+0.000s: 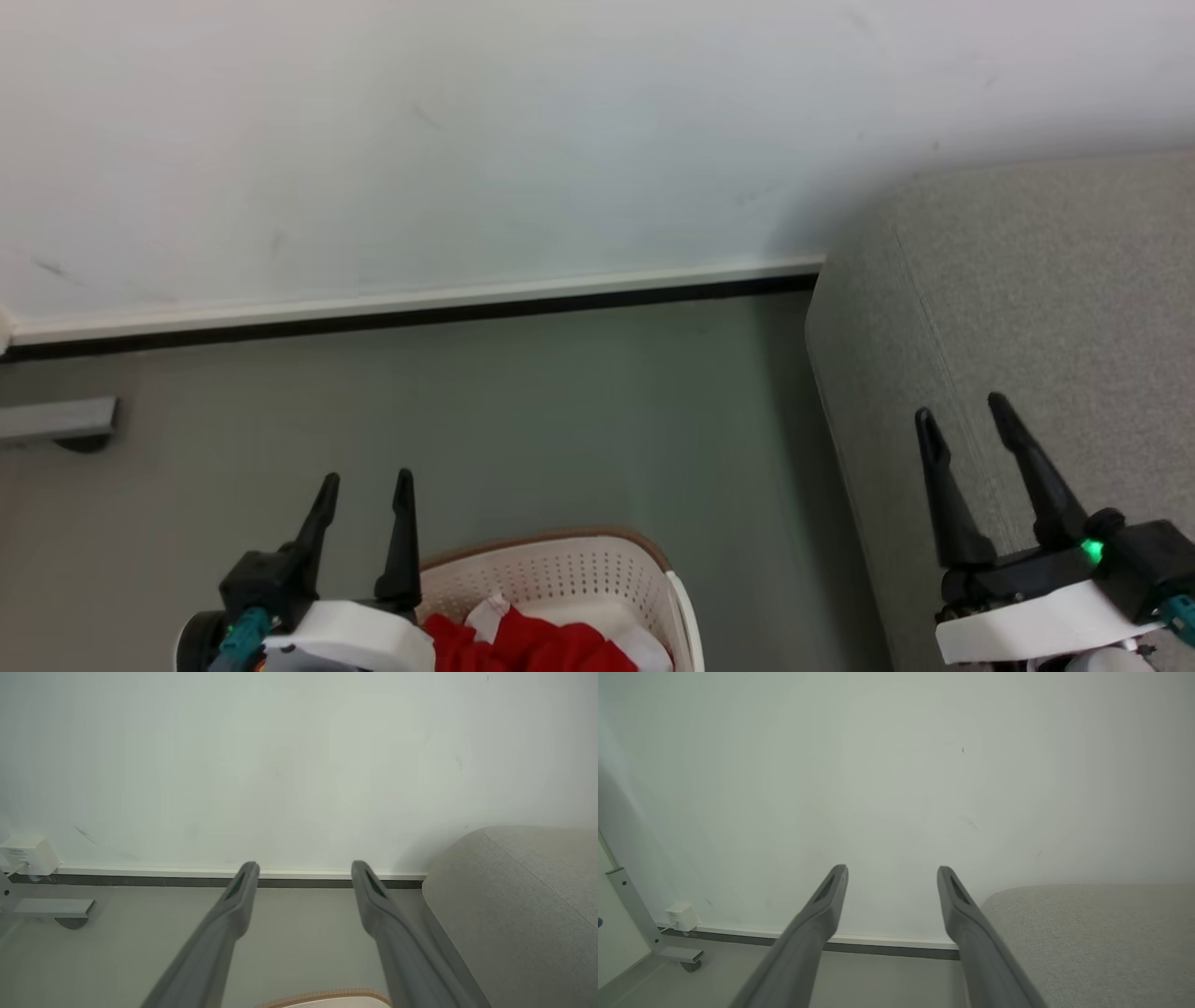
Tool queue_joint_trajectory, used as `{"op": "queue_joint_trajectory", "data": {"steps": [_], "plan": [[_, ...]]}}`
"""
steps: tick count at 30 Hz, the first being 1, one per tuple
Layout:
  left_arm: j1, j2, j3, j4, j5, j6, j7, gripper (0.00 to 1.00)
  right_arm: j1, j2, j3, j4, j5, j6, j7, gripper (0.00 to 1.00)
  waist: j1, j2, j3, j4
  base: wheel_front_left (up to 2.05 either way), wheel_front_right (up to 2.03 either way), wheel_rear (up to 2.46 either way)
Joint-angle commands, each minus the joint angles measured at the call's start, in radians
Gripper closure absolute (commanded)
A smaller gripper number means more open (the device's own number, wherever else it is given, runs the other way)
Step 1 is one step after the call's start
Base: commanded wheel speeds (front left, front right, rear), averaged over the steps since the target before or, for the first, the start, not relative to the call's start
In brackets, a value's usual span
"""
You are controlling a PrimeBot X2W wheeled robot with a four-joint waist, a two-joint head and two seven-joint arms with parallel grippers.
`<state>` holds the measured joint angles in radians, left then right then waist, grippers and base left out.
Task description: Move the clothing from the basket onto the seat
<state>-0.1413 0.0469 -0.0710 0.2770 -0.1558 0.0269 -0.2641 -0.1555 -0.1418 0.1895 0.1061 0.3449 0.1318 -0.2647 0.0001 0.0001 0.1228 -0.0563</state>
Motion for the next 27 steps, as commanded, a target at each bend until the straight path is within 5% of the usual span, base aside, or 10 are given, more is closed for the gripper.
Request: {"op": "queue_joint_trajectory", "data": {"steps": [1,27], "plan": [[-0.021,0.006,-0.003,0.016,-0.02,0.005,-0.001,0.0,-0.018,-0.008,-0.01,-0.008,0.006,-0.002,0.001,0.0,-0.0001,-0.0001,0.043,-0.018,0.0,0.0,0.0],[-0.412,0.022,-0.122,0.762,-0.014,-0.114,0.017,0.0,-0.211,0.027,-0.07,-0.143,0.038,-0.002,0.001,0.0,-0.0001,-0.0001,0.41,-0.152,0.0,0.0,0.0]]}}
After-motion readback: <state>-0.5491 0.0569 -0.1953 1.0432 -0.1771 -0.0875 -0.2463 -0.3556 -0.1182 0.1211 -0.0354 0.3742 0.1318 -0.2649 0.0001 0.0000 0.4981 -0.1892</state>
